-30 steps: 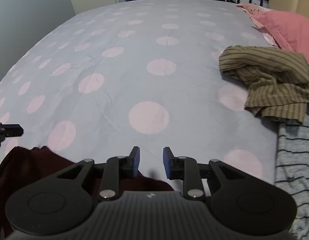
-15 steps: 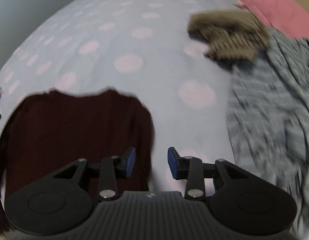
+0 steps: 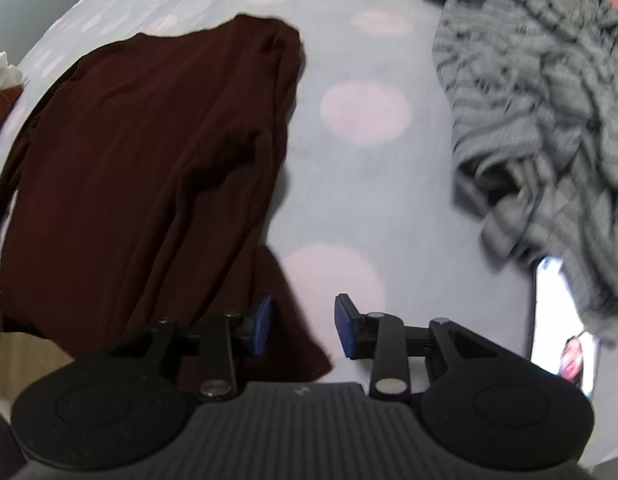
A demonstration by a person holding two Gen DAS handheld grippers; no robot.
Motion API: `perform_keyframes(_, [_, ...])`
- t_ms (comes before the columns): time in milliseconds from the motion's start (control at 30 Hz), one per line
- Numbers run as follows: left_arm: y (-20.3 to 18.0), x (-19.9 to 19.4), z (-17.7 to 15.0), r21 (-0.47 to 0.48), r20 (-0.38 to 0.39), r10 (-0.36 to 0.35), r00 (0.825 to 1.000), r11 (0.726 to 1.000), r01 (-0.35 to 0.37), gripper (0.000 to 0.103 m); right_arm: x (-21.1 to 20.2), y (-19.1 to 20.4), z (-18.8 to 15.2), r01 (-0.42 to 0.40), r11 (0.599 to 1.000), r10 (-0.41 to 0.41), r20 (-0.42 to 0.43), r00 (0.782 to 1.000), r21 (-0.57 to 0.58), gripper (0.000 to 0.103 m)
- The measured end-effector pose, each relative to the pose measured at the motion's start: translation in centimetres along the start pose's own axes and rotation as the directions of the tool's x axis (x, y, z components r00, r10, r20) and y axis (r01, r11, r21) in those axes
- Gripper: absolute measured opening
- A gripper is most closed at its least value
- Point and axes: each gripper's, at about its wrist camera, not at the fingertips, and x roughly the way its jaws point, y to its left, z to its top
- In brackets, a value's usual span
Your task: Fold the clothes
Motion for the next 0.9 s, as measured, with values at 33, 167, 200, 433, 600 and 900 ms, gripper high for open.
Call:
perform_keyframes(33, [-0.3, -0.1, 0.0, -0.004, 0.003, -0.003, 1.0, 1.0, 0.003, 0.028, 0.3, 0.0, -0.3, -0.017, 1.0, 0.017, -0.019, 1.0, 0.006, 0.035])
perform_keyframes(167, [-1.0, -0.2, 0.0, -0.02, 0.004, -0.004, 1.0, 1.0, 0.004, 0.029, 1.0, 1.5, -0.9, 0.013, 0.998, -0.016, -0.041, 0.999, -0.067, 0.009])
perform_keyframes(200, [-1.0, 0.0, 0.0, -0.027, 0.003, -0.003, 1.0, 1.0, 0.003, 0.029, 0.8, 1.7, -0.8, 0.021, 0.997, -0.023, -0.032, 0.999, -0.07, 0.009])
perform_keyframes(433, [0.0, 1.2, 1.0, -0.091, -0.026, 0.021, 0.999, 0.996, -0.023, 0.029, -4.2, 0.6, 1.5, 0.14, 0.99, -0.139, 0.048, 0.989, -0.02, 0.009])
perform_keyframes(600, [1.2, 1.6, 1.6, -0.158, -0.032, 0.018, 0.999, 0.987, -0.023, 0.029, -11.3, -2.4, 5.0, 0.281, 0.958, -0.287, 0.156, 0.945, 0.06, 0.008])
perform_keyframes(900, [1.5, 2.6, 1.8, -0.138, -0.064, 0.021, 0.998, 0.99, -0.03, 0.029, -25.1, -7.5, 10.8, 0.458, 0.859, -0.51, 0.305, 0.804, 0.228, 0.008])
